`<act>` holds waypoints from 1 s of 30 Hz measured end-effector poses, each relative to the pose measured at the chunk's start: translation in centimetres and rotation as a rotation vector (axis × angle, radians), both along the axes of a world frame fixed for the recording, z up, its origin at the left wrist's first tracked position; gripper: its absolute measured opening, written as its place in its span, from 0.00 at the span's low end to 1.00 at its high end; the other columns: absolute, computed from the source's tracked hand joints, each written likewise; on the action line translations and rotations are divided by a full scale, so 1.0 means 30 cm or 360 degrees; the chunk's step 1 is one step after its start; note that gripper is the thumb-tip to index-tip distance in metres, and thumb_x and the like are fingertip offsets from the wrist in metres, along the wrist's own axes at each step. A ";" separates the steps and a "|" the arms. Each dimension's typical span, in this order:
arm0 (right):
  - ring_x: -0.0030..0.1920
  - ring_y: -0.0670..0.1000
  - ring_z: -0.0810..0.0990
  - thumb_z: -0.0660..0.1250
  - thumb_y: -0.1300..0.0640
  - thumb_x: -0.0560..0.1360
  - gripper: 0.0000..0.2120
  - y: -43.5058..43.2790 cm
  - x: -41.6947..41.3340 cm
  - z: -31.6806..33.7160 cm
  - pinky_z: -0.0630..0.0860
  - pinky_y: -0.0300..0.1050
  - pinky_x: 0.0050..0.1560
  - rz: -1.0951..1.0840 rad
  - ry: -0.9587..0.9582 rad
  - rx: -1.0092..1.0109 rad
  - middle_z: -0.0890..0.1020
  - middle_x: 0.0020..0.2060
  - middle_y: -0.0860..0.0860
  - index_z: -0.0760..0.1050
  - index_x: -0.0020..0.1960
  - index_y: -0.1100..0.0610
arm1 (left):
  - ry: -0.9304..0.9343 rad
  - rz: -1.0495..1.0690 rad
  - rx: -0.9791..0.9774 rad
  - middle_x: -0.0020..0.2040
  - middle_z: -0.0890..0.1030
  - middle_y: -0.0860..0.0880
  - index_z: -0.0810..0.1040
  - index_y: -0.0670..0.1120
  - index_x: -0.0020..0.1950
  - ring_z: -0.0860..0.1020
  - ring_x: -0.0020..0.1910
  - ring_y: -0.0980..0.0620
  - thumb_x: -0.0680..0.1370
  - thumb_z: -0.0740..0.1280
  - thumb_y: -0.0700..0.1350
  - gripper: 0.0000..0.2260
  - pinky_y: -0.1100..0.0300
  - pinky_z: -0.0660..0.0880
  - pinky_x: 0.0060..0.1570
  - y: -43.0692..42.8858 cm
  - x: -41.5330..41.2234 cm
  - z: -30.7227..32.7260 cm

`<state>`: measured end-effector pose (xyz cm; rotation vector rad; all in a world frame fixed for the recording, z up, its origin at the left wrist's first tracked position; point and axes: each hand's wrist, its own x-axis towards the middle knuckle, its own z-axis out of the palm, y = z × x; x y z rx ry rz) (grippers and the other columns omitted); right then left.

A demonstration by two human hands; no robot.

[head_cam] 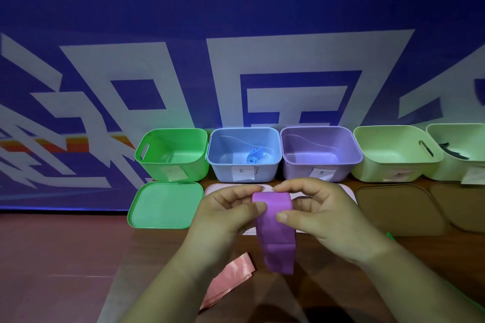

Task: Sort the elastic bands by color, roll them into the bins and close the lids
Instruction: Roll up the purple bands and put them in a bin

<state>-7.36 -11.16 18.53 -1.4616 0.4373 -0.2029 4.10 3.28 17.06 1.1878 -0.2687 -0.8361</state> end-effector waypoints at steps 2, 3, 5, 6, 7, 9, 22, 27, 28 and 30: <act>0.43 0.57 0.85 0.74 0.70 0.70 0.17 0.000 0.001 -0.003 0.82 0.55 0.49 -0.0006 -0.0006 0.0002 0.86 0.44 0.61 0.82 0.52 0.51 | -0.0003 -0.0007 0.0006 0.43 0.85 0.39 0.86 0.41 0.47 0.82 0.39 0.46 0.65 0.76 0.32 0.13 0.56 0.81 0.42 0.000 0.000 -0.001; 0.44 0.57 0.85 0.74 0.69 0.70 0.16 0.000 0.001 -0.005 0.83 0.54 0.49 -0.0006 -0.0015 0.0001 0.86 0.45 0.61 0.82 0.52 0.51 | -0.0042 -0.0011 0.0011 0.43 0.85 0.40 0.86 0.42 0.47 0.82 0.39 0.46 0.65 0.75 0.32 0.12 0.56 0.81 0.42 0.001 0.001 -0.002; 0.44 0.57 0.85 0.74 0.69 0.70 0.14 -0.003 0.002 -0.010 0.82 0.49 0.47 -0.0007 -0.0033 -0.0009 0.86 0.45 0.60 0.82 0.52 0.53 | -0.0174 -0.0020 0.0033 0.42 0.85 0.41 0.85 0.44 0.47 0.82 0.39 0.47 0.66 0.73 0.35 0.11 0.56 0.80 0.43 0.006 0.002 -0.004; 0.44 0.56 0.85 0.74 0.69 0.71 0.14 -0.004 0.002 -0.012 0.81 0.47 0.46 -0.0012 -0.0032 -0.0018 0.86 0.45 0.59 0.82 0.52 0.55 | -0.0244 -0.0028 0.0045 0.43 0.85 0.41 0.84 0.43 0.47 0.82 0.40 0.47 0.67 0.73 0.36 0.10 0.56 0.80 0.43 0.010 0.002 -0.004; 0.43 0.55 0.85 0.73 0.69 0.71 0.13 -0.006 0.002 -0.014 0.81 0.44 0.45 -0.0020 -0.0027 -0.0029 0.86 0.45 0.59 0.82 0.52 0.56 | -0.0302 -0.0037 0.0051 0.43 0.85 0.41 0.84 0.42 0.48 0.82 0.40 0.48 0.69 0.73 0.34 0.10 0.56 0.80 0.42 0.012 0.002 -0.003; 0.42 0.53 0.85 0.74 0.69 0.71 0.13 -0.008 0.001 -0.016 0.80 0.41 0.44 -0.0039 -0.0014 -0.0042 0.86 0.44 0.58 0.82 0.52 0.56 | -0.0387 -0.0050 0.0053 0.44 0.85 0.41 0.82 0.39 0.51 0.82 0.40 0.49 0.72 0.72 0.29 0.10 0.59 0.79 0.41 0.016 0.001 0.000; 0.45 0.54 0.85 0.72 0.66 0.73 0.10 -0.010 -0.005 -0.022 0.79 0.57 0.54 -0.0131 0.0045 0.0047 0.86 0.45 0.57 0.83 0.51 0.55 | -0.0426 -0.0128 -0.0045 0.42 0.84 0.42 0.84 0.47 0.50 0.81 0.43 0.44 0.67 0.73 0.32 0.15 0.51 0.80 0.46 0.019 -0.026 -0.012; 0.45 0.54 0.85 0.72 0.65 0.73 0.09 -0.011 -0.013 -0.024 0.79 0.57 0.54 -0.0139 0.0053 0.0012 0.87 0.44 0.56 0.83 0.50 0.53 | -0.0411 -0.0122 -0.0033 0.44 0.83 0.37 0.84 0.45 0.52 0.79 0.44 0.41 0.67 0.74 0.32 0.16 0.49 0.79 0.47 0.018 -0.033 -0.028; 0.45 0.54 0.85 0.72 0.65 0.73 0.09 -0.012 -0.015 -0.026 0.79 0.57 0.54 -0.0132 0.0054 0.0008 0.87 0.44 0.56 0.83 0.50 0.54 | -0.0408 -0.0117 -0.0026 0.43 0.82 0.38 0.84 0.44 0.52 0.79 0.43 0.42 0.67 0.74 0.32 0.16 0.50 0.79 0.46 0.018 -0.035 -0.031; 0.45 0.54 0.85 0.71 0.66 0.74 0.09 -0.012 -0.020 -0.023 0.79 0.57 0.54 -0.0117 0.0045 -0.0001 0.87 0.44 0.56 0.83 0.49 0.54 | -0.0405 -0.0091 -0.0009 0.42 0.83 0.39 0.84 0.43 0.52 0.79 0.43 0.43 0.67 0.73 0.32 0.15 0.52 0.79 0.44 0.018 -0.039 -0.030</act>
